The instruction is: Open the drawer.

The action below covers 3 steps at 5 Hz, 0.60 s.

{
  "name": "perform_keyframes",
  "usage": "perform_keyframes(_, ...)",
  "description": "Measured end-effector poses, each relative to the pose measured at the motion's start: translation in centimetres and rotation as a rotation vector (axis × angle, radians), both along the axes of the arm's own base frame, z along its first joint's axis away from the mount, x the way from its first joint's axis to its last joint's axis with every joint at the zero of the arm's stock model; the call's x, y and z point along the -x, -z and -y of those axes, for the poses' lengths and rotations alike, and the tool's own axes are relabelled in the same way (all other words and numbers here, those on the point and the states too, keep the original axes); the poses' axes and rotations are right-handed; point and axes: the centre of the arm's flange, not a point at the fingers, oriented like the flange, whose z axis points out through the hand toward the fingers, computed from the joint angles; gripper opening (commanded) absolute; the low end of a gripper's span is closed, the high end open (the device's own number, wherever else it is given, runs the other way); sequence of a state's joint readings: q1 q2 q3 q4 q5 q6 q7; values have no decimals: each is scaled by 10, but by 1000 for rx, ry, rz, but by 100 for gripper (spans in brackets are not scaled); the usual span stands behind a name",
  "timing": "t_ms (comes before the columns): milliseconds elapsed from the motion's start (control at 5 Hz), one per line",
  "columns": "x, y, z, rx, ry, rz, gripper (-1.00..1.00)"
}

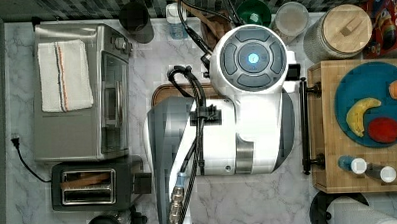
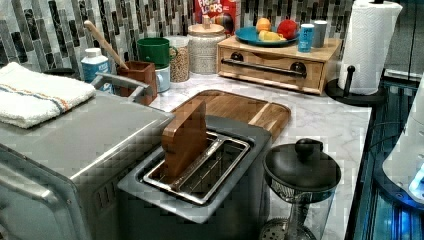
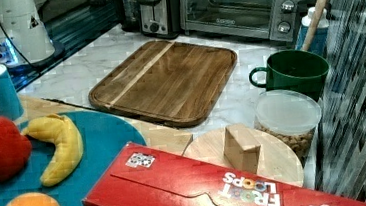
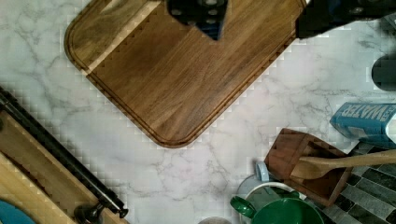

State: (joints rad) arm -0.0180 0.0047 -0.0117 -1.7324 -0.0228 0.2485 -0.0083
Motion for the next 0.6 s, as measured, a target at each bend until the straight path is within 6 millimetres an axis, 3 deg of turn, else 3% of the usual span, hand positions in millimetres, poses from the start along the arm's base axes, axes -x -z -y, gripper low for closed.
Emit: perform_keyframes(600,-2,15,1,0,1,-20,100)
